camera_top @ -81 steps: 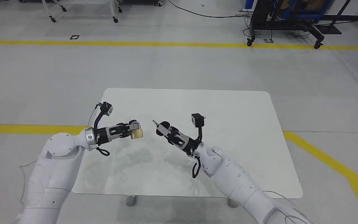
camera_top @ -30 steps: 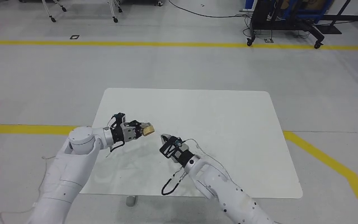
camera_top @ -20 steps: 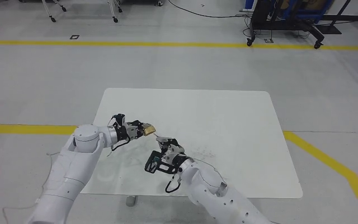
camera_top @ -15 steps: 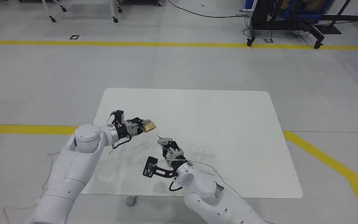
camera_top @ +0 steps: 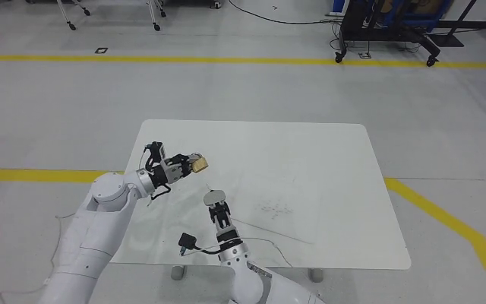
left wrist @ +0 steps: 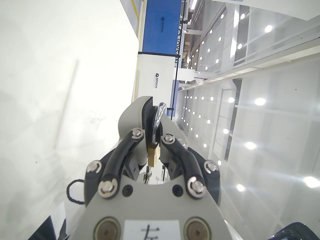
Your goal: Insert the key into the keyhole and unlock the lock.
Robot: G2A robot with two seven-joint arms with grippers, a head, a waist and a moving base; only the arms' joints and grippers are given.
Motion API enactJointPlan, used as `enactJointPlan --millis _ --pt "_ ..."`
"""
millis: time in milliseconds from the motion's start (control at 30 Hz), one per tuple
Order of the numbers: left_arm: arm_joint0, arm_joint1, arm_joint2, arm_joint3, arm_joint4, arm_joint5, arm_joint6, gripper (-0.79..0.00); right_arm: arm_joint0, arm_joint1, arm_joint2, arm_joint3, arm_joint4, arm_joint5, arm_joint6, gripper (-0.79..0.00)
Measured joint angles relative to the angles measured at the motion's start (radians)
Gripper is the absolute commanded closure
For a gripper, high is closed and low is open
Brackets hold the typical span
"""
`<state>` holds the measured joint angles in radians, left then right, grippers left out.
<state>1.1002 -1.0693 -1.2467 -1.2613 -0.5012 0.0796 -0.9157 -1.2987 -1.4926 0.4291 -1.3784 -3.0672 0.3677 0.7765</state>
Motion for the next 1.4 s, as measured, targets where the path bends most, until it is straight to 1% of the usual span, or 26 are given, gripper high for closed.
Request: enactJointPlan --millis 300,400,567,800,1400 --pt "0.001 0.004 0.014 -0.015 0.078 -0.023 -0.021 0.0 0.079 -0.053 -0.061 0.102 -0.005 -0.056 0.095 0.0" --pt "0.002 0.006 0.013 -0.018 0.093 -0.022 -0.025 0.0 0.098 -0.061 -0.066 0.126 -0.005 -0.09 0.127 0.0" --pt "0.006 0.007 0.017 -0.026 0.103 -0.026 -0.025 0.0 0.112 -0.066 -0.082 0.139 -0.005 -0.118 0.161 0.0" --pt "0.006 0.007 0.016 -0.027 0.103 -0.021 -0.03 0.0 0.106 -0.072 -0.07 0.142 -0.005 -0.147 0.151 0.0" --pt "0.008 0.009 0.027 -0.035 0.133 -0.008 -0.034 0.0 0.088 -0.078 -0.051 0.134 -0.005 -0.177 0.103 0.0"
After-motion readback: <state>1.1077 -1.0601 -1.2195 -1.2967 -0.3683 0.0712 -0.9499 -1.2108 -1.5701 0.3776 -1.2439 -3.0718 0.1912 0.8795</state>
